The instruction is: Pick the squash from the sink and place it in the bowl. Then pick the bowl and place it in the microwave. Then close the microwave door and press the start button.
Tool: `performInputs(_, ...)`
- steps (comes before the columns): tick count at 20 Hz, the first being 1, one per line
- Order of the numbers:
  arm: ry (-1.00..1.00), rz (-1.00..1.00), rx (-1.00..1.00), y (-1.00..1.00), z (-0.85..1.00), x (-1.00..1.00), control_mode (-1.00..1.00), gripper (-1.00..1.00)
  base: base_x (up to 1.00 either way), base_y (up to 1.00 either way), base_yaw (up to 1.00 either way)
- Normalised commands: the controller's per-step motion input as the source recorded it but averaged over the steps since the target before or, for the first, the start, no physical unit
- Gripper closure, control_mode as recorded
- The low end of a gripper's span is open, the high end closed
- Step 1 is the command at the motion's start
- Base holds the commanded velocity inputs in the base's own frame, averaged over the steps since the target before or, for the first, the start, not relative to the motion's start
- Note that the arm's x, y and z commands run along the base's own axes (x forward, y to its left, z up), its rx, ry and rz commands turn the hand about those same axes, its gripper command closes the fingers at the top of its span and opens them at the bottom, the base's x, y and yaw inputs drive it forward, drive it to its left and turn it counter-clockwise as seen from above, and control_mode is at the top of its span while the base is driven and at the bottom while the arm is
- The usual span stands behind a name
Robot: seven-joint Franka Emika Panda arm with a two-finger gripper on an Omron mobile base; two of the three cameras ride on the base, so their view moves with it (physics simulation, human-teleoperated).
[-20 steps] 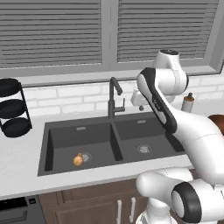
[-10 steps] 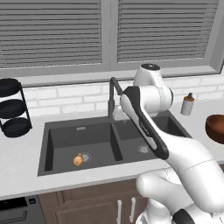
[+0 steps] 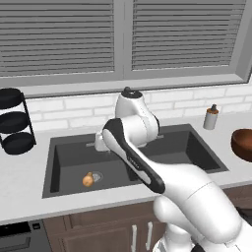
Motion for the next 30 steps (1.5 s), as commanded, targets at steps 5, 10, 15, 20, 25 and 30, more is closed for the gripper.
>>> performInputs(5, 0.07, 0.0, 0.0, 0.69, -0.32, 0.25, -1.0, -1.0, 0.0, 0.0, 0.0)
performInputs(10, 0.12, 0.0, -0.01, 0.57, -0.36, 0.39, -1.0, -1.0, 0.0, 0.0, 0.0)
performInputs(15, 0.14, 0.0, 0.0, 0.16, -0.42, 0.41, -1.0, -1.0, 0.0, 0.0, 0.0)
performInputs(20, 0.09, 0.0, -0.02, 0.0, -0.46, 0.39, -1.0, -1.0, 0.0, 0.0, 0.0)
performInputs(25, 0.01, 0.0, -0.06, 0.0, -0.38, 0.24, -1.0, -1.0, 0.0, 0.0, 0.0)
performInputs(30, -0.01, -0.08, -0.09, 0.07, -0.29, 0.1, -1.0, -1.0, 0.0, 0.0, 0.0)
